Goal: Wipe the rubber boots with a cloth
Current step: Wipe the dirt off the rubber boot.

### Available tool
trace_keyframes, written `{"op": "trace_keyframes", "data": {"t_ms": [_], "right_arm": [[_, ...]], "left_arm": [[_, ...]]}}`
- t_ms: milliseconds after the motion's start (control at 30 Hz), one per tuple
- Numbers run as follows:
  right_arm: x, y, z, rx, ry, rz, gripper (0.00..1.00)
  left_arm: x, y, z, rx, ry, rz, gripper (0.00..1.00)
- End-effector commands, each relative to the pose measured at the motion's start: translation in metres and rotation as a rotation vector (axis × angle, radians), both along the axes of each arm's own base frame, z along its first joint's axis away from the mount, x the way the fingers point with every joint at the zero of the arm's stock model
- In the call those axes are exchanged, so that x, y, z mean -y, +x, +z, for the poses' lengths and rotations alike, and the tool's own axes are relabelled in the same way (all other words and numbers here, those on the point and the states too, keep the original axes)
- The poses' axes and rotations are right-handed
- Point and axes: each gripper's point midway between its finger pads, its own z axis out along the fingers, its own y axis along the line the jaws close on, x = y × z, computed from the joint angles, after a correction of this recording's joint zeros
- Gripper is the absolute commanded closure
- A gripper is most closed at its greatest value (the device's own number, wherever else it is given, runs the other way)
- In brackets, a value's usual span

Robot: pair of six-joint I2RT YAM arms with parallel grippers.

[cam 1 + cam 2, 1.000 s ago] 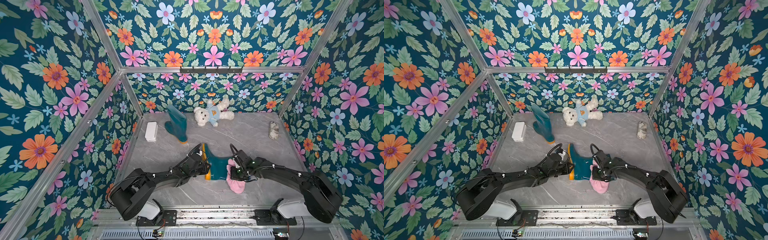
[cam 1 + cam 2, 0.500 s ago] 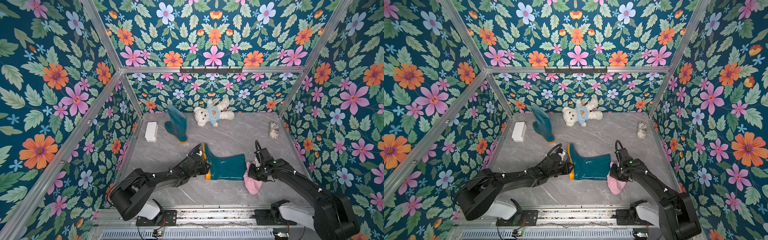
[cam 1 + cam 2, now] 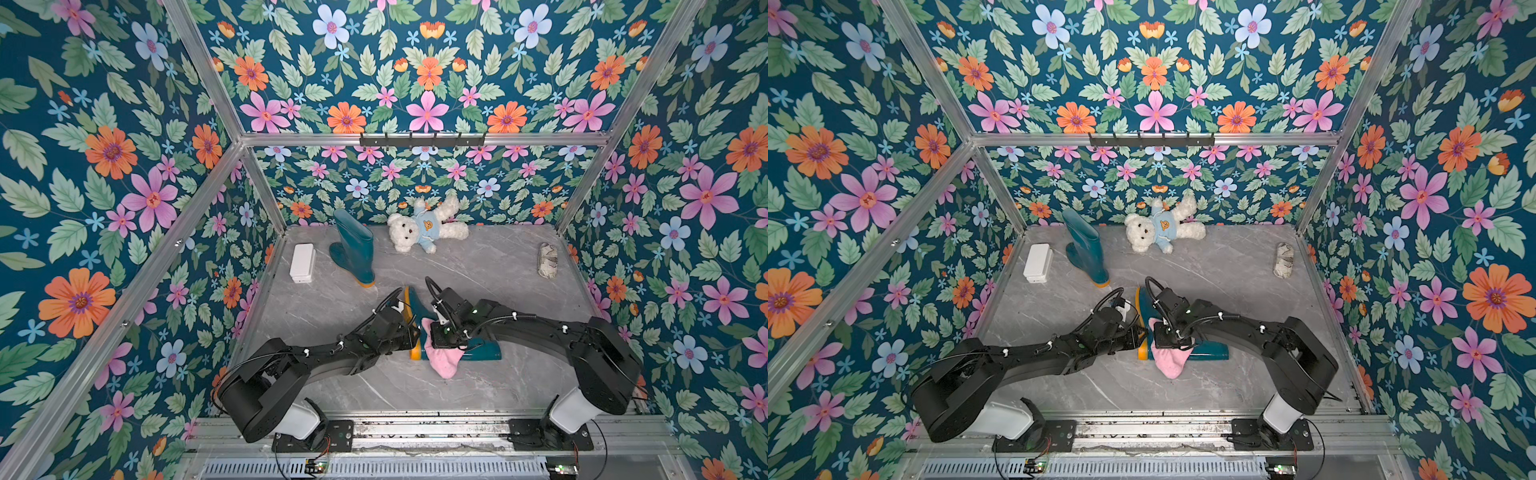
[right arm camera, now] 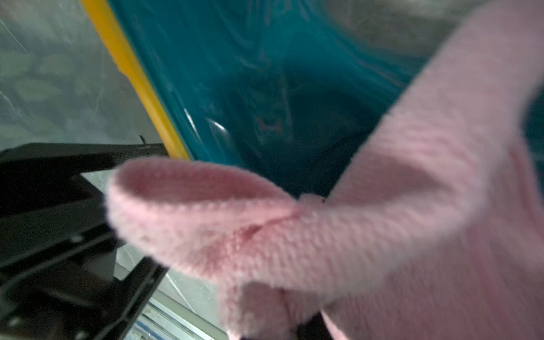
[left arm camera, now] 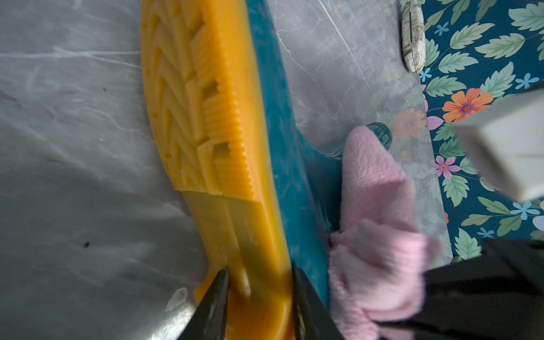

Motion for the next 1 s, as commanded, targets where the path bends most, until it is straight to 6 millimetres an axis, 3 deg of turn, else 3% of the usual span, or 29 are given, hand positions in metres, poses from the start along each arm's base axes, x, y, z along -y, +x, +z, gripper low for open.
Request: {"op": "trace_keyframes", "data": {"t_ms": [0, 400, 967], "right_arm": [[-0.018, 0.003, -0.007, -0.021, 0.025, 0.007, 1.00], [-0.037, 0.061, 0.031, 0.087, 0.055, 0.010, 1.00], [-0.064, 0.172, 0.041, 0.123, 0.185, -0.053, 1.00]], "left_arm": [[-0.042, -0.020, -0.046, -0.120, 0.222, 0.046, 0.63], [-0.042, -0.026, -0.055, -0.142, 0.208, 0.035, 0.63], [-0.042, -0.031, -0.063, -0.164, 0.215, 0.022, 0.64]]}}
